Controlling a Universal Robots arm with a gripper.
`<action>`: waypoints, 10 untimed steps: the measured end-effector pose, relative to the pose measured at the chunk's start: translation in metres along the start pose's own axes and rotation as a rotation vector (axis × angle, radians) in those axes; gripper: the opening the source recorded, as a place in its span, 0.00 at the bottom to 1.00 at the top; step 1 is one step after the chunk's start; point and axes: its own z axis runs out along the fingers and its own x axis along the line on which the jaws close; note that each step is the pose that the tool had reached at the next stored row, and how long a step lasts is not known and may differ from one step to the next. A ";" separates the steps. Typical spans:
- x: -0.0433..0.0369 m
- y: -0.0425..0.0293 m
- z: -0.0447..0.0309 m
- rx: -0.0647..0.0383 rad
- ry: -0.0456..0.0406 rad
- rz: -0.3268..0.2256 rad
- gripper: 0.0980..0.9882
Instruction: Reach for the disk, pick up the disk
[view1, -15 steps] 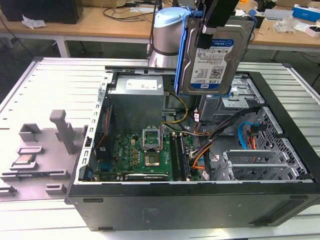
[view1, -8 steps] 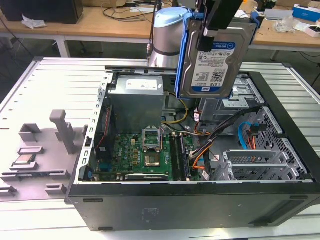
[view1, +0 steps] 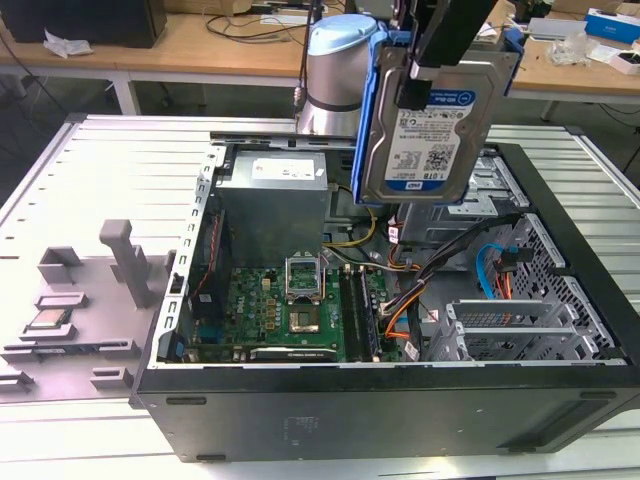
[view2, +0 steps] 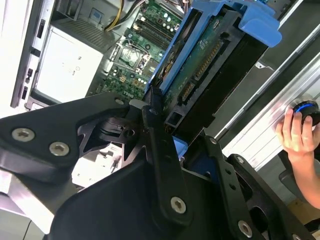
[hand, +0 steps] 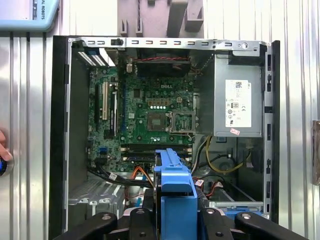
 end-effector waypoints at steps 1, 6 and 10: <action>0.0012 0.0000 0.0000 0.000 0.0001 0.000 0.30; 0.0109 -0.0001 0.0002 0.000 0.0000 0.000 0.30; 0.0194 -0.0002 0.0003 0.000 0.0000 0.000 0.30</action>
